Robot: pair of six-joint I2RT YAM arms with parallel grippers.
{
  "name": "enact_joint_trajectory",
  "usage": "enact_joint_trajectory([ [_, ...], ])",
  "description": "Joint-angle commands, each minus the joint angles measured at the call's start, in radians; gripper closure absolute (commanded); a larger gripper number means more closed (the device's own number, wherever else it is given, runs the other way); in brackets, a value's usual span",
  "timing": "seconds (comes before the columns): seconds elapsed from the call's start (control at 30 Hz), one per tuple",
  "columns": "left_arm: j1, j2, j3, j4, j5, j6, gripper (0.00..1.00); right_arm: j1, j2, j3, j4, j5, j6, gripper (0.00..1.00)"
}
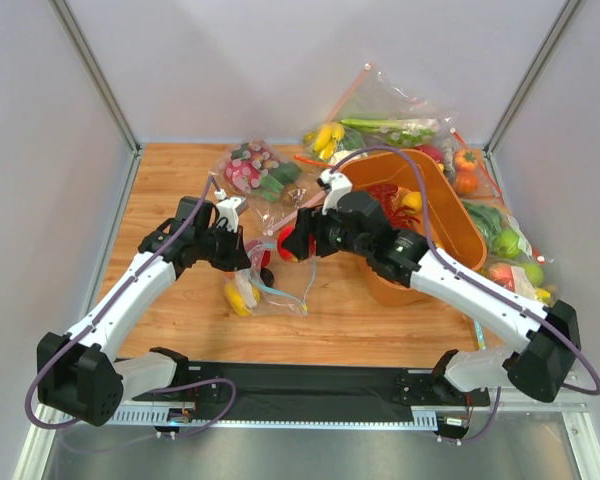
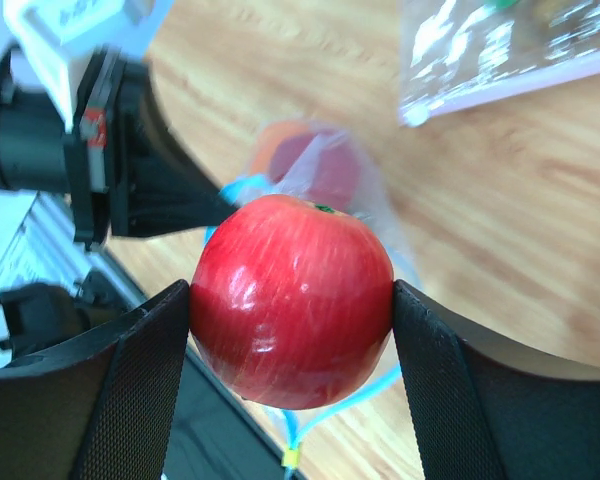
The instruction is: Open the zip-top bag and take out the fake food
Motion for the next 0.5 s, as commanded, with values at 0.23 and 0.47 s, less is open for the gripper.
enact_joint_trajectory([
  [0.23, 0.003, -0.032, 0.009, 0.022, -0.003, 0.003, 1.00, -0.315, -0.178, 0.044, -0.138, 0.081, -0.158, 0.80],
  [0.47, 0.005, -0.046, 0.005, 0.025, -0.003, 0.001, 1.00, -0.627, -0.227, -0.010, -0.195, 0.007, -0.190, 0.78],
])
